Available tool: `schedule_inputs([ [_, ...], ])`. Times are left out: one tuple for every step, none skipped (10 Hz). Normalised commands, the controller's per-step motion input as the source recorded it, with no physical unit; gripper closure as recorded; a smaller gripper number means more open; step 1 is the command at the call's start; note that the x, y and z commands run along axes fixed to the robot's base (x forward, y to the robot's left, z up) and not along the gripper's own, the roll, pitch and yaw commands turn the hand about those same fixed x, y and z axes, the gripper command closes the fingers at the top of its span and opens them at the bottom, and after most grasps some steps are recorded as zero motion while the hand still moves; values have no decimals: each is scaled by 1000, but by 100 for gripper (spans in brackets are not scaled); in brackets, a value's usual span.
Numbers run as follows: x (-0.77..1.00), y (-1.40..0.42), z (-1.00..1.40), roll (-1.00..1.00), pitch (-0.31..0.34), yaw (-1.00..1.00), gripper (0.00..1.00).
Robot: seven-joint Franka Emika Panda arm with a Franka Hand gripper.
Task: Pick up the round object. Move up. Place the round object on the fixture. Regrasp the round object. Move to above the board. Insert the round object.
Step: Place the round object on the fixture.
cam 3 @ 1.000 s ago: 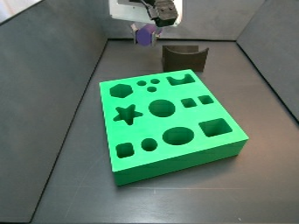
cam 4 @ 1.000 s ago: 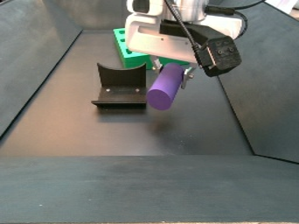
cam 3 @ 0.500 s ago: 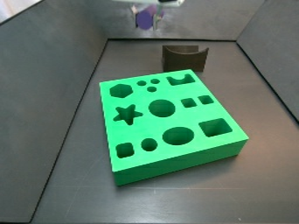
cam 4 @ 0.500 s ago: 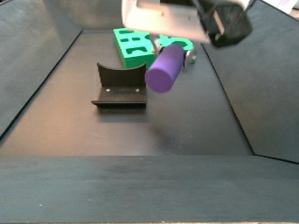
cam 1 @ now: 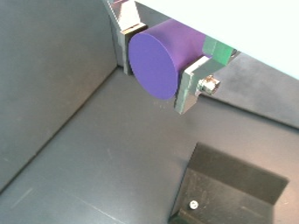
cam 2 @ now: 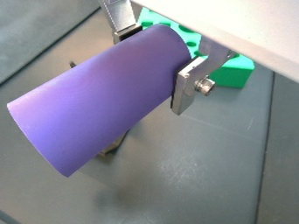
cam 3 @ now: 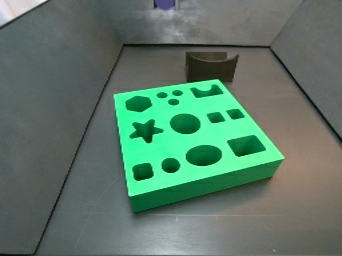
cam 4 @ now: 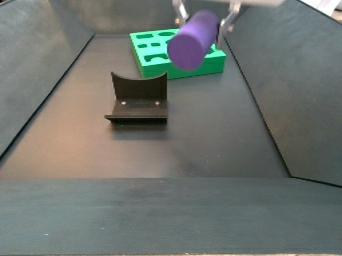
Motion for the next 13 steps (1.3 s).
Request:
schedule_inputs([
  [1000, -567, 162, -117, 31, 1000, 100],
  [1000, -549, 73, -108, 63, 1000, 100],
  [1000, -492, 58, -105, 84, 966, 100],
  [1000, -359, 62, -93, 100, 614, 100],
  [1000, -320, 49, -89, 122, 402, 100],
  [1000, -242, 43, -78, 139, 205, 100],
  [1000, -189, 34, -69, 149, 126, 100],
  [1000, -140, 26, -57, 144, 75, 100],
  [962, -108, 20, -51, 148, 63, 100],
  [830, -57, 22, -40, 153, 45, 100],
  [766, -46, 16, -35, 152, 42, 100],
  [639, -28, 9, -26, 149, 40, 100],
  [516, -16, 11, -17, 150, 39, 100],
])
